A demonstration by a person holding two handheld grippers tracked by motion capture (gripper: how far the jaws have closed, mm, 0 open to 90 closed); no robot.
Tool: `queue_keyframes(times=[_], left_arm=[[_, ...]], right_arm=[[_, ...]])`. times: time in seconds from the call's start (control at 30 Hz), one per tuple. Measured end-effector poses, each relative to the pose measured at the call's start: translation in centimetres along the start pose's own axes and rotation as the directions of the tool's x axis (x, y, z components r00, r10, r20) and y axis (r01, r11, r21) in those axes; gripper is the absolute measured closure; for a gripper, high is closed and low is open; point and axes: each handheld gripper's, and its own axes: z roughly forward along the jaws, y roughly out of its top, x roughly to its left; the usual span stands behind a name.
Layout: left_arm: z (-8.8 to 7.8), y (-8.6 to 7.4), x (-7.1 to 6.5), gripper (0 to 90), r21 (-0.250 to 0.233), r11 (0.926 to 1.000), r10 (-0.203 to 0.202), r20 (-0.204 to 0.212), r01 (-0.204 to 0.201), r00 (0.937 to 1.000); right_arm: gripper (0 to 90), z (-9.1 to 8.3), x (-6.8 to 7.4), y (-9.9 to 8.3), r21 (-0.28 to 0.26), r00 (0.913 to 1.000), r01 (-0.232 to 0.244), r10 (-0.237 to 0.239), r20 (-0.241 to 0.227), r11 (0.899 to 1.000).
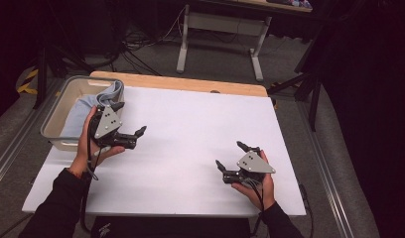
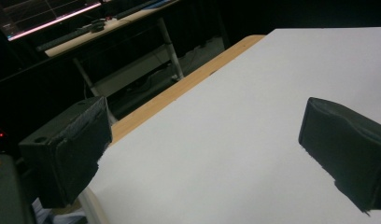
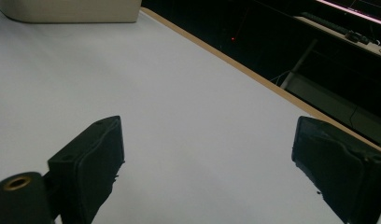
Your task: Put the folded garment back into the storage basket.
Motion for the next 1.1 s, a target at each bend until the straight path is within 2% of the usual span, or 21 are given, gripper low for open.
queue_keyframes(times=[0.2,0.6,0.7,0.8,0.83,0.93,1.1], left_arm=[[0.2,0.3,-1.5,4.0,0.000,0.9995,0.033,0.038,-0.033,0.9987],[-0.1,0.4,-2.9,4.2,-0.011,0.9989,0.045,0.082,-0.045,0.9956],[-0.3,0.3,-3.1,4.2,-0.018,0.9992,0.037,0.092,-0.035,0.9951],[-0.5,0.2,-3.6,4.2,-0.014,0.9983,0.058,0.100,-0.057,0.9932],[-0.5,0.1,-3.8,4.1,-0.015,0.9986,0.051,0.105,-0.050,0.9931],[-0.7,0.0,-4.2,4.0,-0.009,0.9975,0.070,0.117,-0.070,0.9906],[-0.8,-0.3,-4.6,3.9,-0.008,0.9970,0.077,0.128,-0.077,0.9888]], right_arm=[[10.0,-0.1,0.2,0.1,-0.002,1.0000,0.003,-0.003,-0.001,1.000],[10.2,-0.6,0.3,0.3,-0.015,1.0000,0.002,-0.001,0.004,1.000],[10.2,-0.6,0.4,0.3,-0.016,1.0000,0.002,-0.002,0.001,1.000],[9.7,-0.8,0.5,0.4,-0.021,1.0000,0.001,-0.001,-0.004,1.000],[9.6,-0.9,0.5,0.4,-0.023,1.0000,-0.002,0.002,-0.004,1.000],[9.5,-1.1,0.4,0.3,-0.027,0.9999,-0.011,0.011,-0.003,1.000],[9.0,-1.1,0.4,0.1,-0.021,0.9999,-0.016,0.016,-0.001,1.000]])
